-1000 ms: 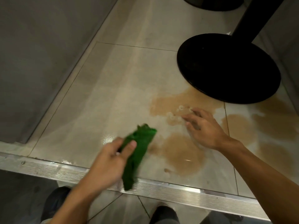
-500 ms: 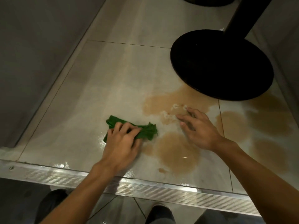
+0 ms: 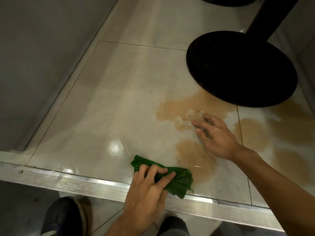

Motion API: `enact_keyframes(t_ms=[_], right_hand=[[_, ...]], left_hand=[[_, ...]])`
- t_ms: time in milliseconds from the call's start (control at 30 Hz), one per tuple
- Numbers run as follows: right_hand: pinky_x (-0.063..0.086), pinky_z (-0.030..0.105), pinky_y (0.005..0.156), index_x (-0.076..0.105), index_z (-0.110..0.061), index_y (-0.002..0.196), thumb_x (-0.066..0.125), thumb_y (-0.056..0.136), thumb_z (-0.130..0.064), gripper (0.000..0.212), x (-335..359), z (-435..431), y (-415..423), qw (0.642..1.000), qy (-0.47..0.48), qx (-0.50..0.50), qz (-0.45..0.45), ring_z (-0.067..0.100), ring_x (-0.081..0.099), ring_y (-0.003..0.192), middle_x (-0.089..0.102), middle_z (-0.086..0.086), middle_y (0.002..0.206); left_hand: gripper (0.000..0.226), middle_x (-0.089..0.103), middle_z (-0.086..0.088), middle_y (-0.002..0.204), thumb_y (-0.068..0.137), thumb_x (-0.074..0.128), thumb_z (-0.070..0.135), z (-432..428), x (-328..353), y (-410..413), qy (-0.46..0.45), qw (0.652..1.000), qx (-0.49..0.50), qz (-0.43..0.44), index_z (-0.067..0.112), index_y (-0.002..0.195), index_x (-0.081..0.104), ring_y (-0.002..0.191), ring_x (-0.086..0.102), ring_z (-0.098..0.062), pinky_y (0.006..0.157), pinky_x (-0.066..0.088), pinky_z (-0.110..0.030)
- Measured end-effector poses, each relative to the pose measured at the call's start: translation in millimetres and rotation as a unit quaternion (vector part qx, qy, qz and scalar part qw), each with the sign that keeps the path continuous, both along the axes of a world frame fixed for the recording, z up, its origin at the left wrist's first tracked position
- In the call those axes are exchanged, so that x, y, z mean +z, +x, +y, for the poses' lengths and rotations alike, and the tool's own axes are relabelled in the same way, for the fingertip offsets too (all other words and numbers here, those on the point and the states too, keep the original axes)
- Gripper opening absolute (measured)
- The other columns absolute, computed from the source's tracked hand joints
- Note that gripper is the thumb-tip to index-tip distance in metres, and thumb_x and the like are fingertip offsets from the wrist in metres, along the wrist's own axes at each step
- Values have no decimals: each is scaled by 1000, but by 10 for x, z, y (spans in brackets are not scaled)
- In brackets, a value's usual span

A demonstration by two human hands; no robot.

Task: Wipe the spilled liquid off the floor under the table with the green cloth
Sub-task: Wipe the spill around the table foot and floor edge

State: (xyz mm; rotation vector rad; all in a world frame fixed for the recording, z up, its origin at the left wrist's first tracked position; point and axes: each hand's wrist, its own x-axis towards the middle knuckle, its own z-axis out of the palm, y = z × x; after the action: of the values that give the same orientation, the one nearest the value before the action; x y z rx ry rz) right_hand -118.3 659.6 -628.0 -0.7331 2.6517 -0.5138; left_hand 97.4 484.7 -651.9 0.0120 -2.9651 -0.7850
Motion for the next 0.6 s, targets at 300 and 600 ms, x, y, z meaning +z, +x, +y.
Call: enact_keyframes(t_ms=[300, 600], right_hand=[[13, 45, 118, 43, -40, 139, 37, 100, -42, 39, 18, -14, 16, 1000, 3, -10, -17, 18, 8, 145, 18, -1, 157], [12, 39, 117, 44, -41, 139, 35, 100, -44, 40, -24, 5, -3, 1000, 7, -2, -10, 19, 9, 145, 19, 1, 157]], left_hand=[[50, 55, 2, 97, 79, 42, 42, -523, 8, -161, -8, 982, 190, 9, 22, 115, 69, 89, 36, -15, 79, 44, -32], [43, 50, 8, 97, 77, 48, 37, 476, 78, -15, 38, 999, 38, -9, 29, 114, 68, 88, 44, -14, 68, 52, -35]])
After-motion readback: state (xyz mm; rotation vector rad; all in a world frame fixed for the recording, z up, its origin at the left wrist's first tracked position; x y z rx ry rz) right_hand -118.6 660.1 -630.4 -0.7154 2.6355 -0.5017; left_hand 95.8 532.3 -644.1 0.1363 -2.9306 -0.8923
